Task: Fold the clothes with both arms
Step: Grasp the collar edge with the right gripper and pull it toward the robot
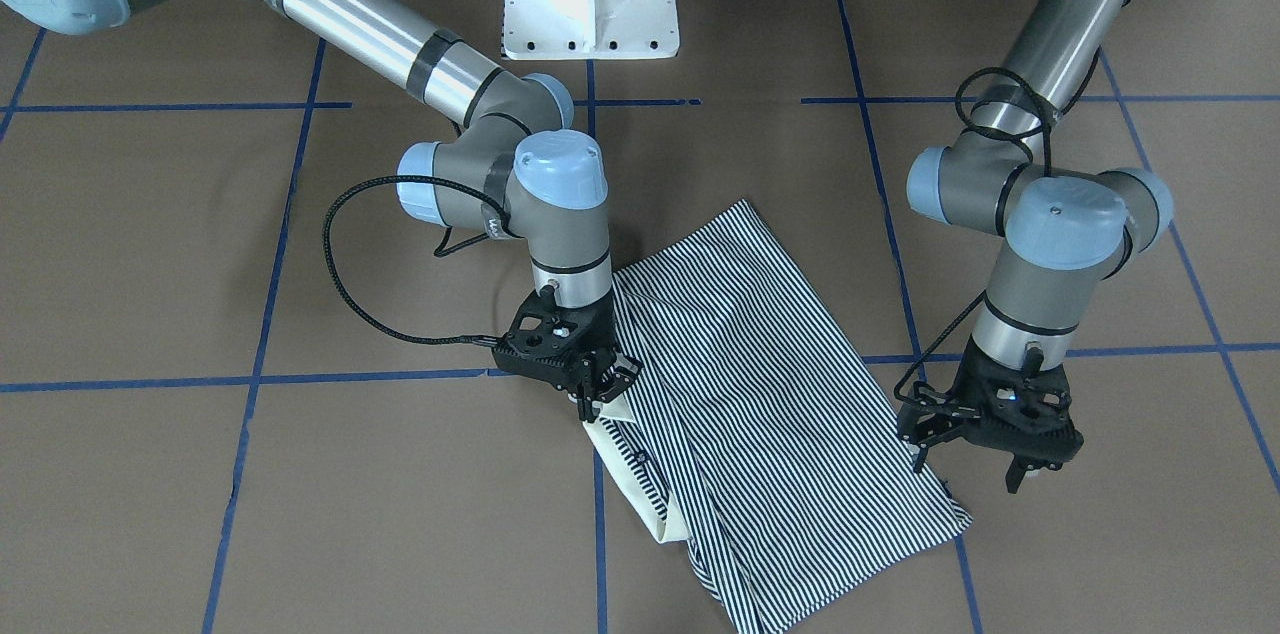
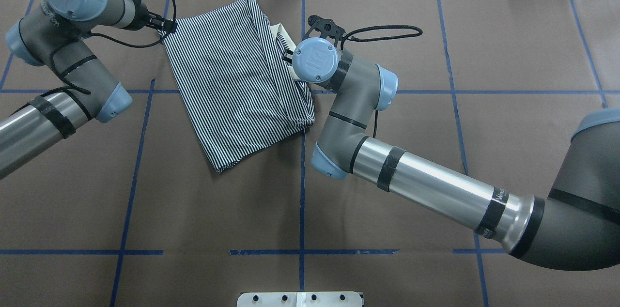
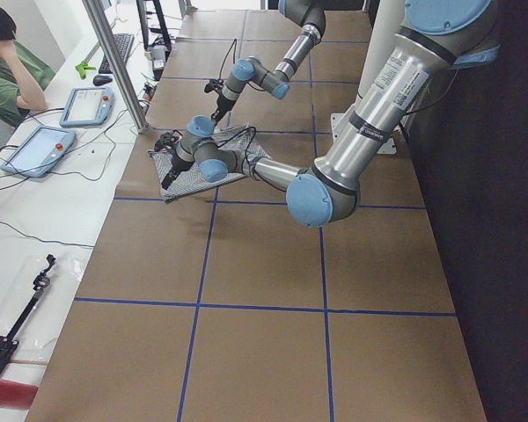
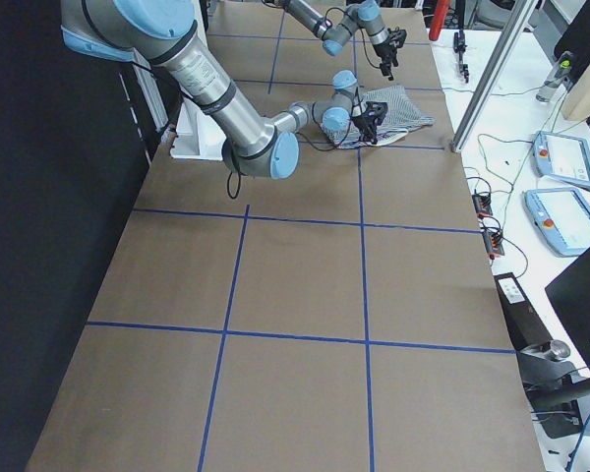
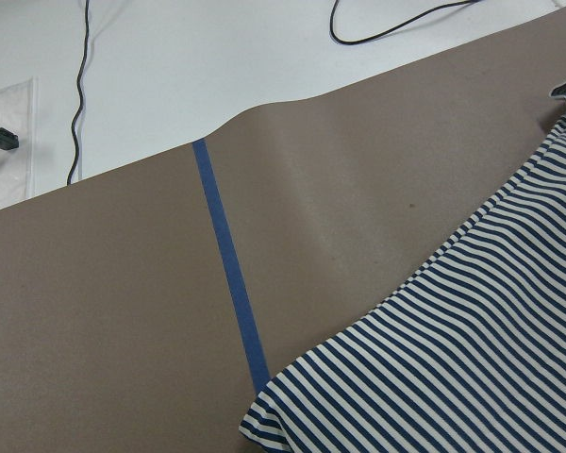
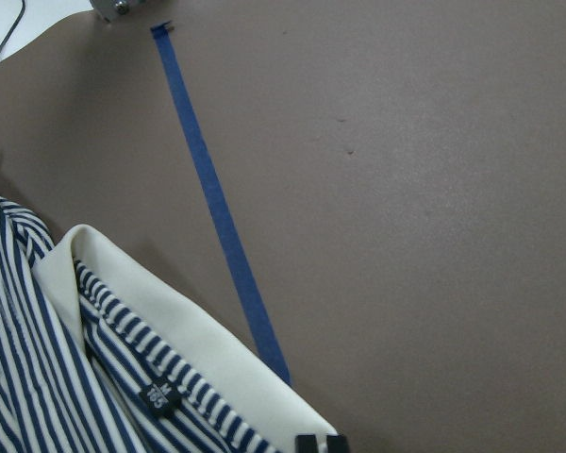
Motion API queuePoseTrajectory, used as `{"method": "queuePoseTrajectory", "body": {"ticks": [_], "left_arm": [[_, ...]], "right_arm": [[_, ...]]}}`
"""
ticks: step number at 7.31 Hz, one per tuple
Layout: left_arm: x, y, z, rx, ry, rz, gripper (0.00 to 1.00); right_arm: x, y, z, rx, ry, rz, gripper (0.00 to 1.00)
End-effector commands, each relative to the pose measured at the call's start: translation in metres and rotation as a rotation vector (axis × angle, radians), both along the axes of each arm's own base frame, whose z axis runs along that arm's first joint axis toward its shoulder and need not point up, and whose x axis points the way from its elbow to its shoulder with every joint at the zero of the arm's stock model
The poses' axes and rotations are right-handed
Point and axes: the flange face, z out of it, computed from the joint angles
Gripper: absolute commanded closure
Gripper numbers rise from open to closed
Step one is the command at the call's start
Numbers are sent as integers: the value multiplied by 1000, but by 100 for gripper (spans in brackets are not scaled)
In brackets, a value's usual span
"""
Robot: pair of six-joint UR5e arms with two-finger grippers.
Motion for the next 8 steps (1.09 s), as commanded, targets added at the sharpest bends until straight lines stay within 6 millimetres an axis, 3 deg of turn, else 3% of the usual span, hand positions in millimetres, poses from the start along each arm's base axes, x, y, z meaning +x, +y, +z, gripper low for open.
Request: {"method": "queuePoseTrajectory", "body": {"ticks": [1,3,4,6,8], "left_arm": [[1,2,-6,4,13,12,0],[-2,7,-5,5,17,10,0],[-2,7,-6,6,19,9,0],[-1,8,-8,8,23,11,0],[5,11,-8,7,24,17,0]], "right_arm": [[9,8,-7,12,-27,-2,100],[44,53,28,34,-62,-21,100],[63,87,49,45,-78,-39,100],[79,145,83,81,-57,-45,100],[96,168,107,87,-39,-49,100]]}}
